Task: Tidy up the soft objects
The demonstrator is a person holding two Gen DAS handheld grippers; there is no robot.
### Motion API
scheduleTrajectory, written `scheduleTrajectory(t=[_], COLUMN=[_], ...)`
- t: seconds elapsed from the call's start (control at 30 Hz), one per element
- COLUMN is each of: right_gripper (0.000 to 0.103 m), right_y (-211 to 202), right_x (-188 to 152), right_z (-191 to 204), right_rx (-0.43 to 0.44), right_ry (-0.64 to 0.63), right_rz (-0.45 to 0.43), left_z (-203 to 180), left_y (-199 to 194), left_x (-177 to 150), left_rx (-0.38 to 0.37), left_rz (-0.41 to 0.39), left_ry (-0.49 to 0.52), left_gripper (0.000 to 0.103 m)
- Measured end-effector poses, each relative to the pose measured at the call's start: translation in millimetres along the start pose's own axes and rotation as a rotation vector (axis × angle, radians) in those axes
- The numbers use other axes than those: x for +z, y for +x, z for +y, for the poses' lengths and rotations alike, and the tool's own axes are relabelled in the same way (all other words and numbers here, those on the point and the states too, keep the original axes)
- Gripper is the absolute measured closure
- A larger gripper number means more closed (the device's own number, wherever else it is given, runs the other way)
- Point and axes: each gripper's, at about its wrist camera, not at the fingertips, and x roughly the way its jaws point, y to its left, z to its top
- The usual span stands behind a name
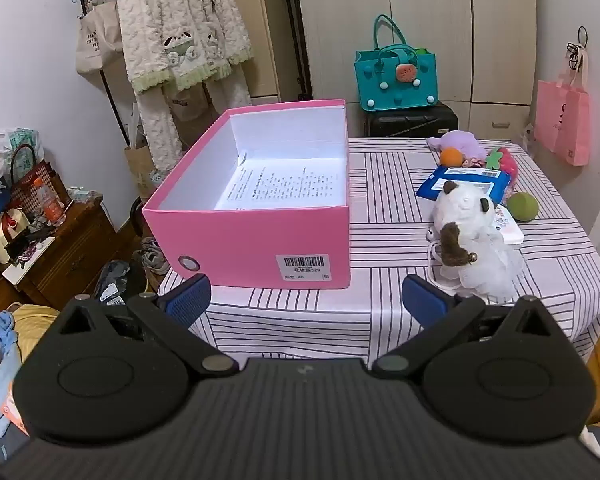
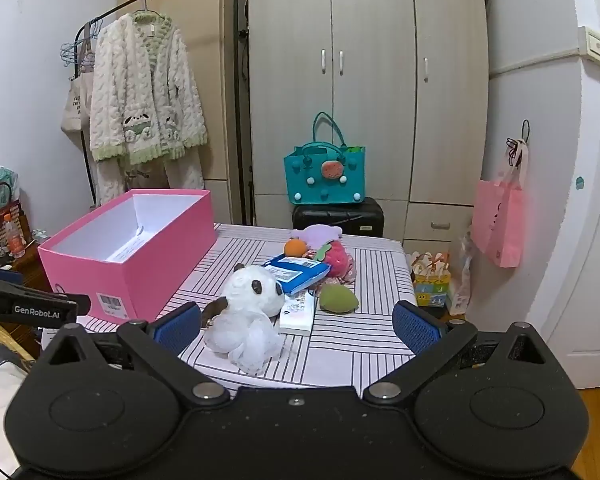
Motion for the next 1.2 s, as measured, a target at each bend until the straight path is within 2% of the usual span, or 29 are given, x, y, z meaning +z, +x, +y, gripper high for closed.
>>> scheduleTrajectory(t=[0.33, 0.6, 0.87, 1.03, 1.2], right_gripper=[0.000, 0.000, 0.000, 0.000, 0.000], right_y=[-2, -3, -5, 1, 5], right_x=[-3, -11, -12, -17, -29], right_z=[-3, -3, -6, -7, -8], right_rx=[0.027, 0.017, -0.009, -0.023, -0.029], right_ry=[0.003, 0.015, 0.024, 0.026, 0.018], right_rz=[-0.021, -0.054, -0.107, -0.101, -0.130], left_z=[-5, -8, -12, -10, -6], left_y=[4, 0, -8, -6, -2], left_x=[-4, -11, -15, -21, -30], left_rx=[-0.023, -0.054, -0.031, -0.052, -0.030], left_rz=[-0.018, -0.085, -0.200, -0.230, -0.260], left_ry=[0.001, 0.000, 0.007, 0.001, -0.012], left_gripper=[0.000, 0.000, 0.000, 0.000, 0.000])
